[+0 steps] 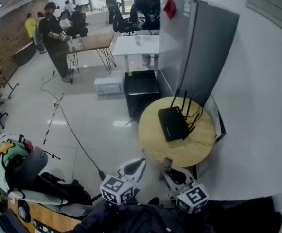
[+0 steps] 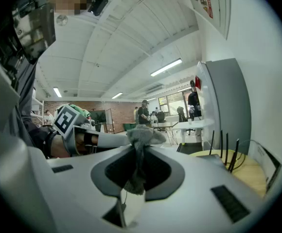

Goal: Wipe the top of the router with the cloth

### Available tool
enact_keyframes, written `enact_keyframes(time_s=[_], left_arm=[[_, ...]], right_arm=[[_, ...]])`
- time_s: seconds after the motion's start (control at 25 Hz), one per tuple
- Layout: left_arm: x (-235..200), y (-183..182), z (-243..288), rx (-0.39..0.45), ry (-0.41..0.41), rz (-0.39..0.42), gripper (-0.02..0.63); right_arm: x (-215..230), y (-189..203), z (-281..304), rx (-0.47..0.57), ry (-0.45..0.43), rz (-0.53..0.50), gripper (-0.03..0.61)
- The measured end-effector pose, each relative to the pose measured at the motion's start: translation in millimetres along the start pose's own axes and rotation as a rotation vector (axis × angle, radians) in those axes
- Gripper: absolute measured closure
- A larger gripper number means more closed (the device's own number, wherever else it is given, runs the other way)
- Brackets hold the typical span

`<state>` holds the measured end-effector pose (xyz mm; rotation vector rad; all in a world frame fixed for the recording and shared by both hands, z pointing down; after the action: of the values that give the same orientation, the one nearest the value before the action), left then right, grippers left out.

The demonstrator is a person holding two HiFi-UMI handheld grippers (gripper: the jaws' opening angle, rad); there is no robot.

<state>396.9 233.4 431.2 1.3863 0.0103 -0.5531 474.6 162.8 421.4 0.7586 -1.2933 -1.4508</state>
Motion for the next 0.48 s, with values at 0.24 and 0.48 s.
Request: enact_keyframes(time_s=[0.24,0.48], left_arm=[[2,-1,5,-0.002,-0.007,0.004,0.612],[-1,-4,9,0.009,-0.035,0.009,0.612]], right_arm=[[7,-1,-2,0.003,-0.005,-0.005,0.509],[15,2,3,0.011,-0.032,-0.034,0.508]])
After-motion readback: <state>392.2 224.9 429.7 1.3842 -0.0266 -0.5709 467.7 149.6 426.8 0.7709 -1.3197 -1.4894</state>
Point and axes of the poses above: the fingertips, and each gripper's own axes: z forward along the fingers, x to its right, y out of its underside, the point moved 2 cm from there along -z, backward along the fingers, and after that the axes turned 1 degree about -x, right-handed, at the moved point
